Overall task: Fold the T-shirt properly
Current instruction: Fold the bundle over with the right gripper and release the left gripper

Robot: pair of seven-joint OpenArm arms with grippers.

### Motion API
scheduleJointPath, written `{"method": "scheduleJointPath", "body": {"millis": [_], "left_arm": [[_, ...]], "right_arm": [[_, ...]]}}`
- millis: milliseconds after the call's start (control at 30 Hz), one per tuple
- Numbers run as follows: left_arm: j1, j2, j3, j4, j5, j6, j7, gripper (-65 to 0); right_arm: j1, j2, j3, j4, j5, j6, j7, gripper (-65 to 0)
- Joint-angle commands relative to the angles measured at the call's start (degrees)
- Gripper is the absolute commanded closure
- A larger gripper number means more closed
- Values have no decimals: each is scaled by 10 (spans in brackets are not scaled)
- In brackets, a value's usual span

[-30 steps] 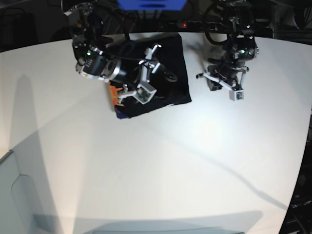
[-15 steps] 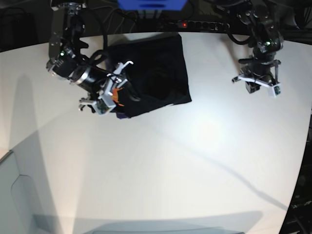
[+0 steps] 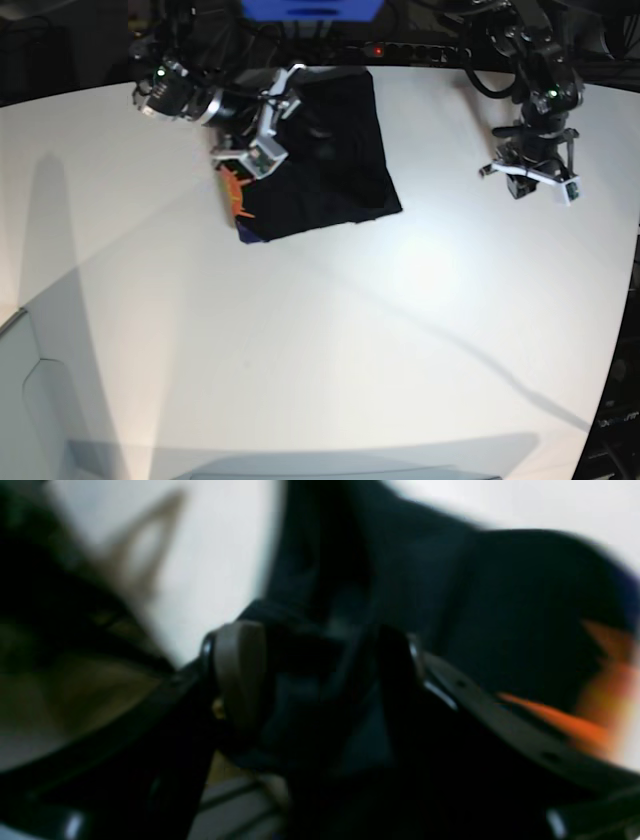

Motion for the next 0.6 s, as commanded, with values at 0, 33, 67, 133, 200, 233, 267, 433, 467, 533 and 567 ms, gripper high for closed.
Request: {"method": "scheduleJointPath", "body": {"millis": [0,33,67,133,200,233,267,433,467,533,567], "left_arm": [[-7,-5,-1,11,-3,-1,-11,-85],[-7,-5,-1,12,-3,-1,-11,-85],[-7,-4,-1,13,-4,-1,-11,-85],[-5,-4,-1,17,-20,-1,-10,-85],[-2,-8,-3,20,-53,-1,-10,-86],[-1,-9,-3,20,-71,0,-10,-86],[-1,-11,-3,20,-82,1,-10,-86],[19,-32,-4,21,-110,3,-10,-86],[19,-39,-5,21,-108,2,-10,-86],[30,-53,-17,16,-107,2,-10,-86],[33,-59,-30,14,-111,2,-10,-86]], "right_arm": [[3,-1,-15,2,11,4,11,-361],[5,-1,-30,-2,11,4,11,-361],[6,-1,-44,-7,11,4,11,-362],[6,1,-73,-9,11,4,11,-363],[13,12,-95,-7,12,4,11,-364],[19,16,-107,-6,14,4,11,-364],[24,17,-113,-5,15,4,11,-364],[36,27,-109,-1,15,4,11,-363],[37,27,-95,-1,14,4,11,-363],[36,25,-65,-1,13,4,11,-363],[36,24,-51,-2,13,4,11,-363]]}}
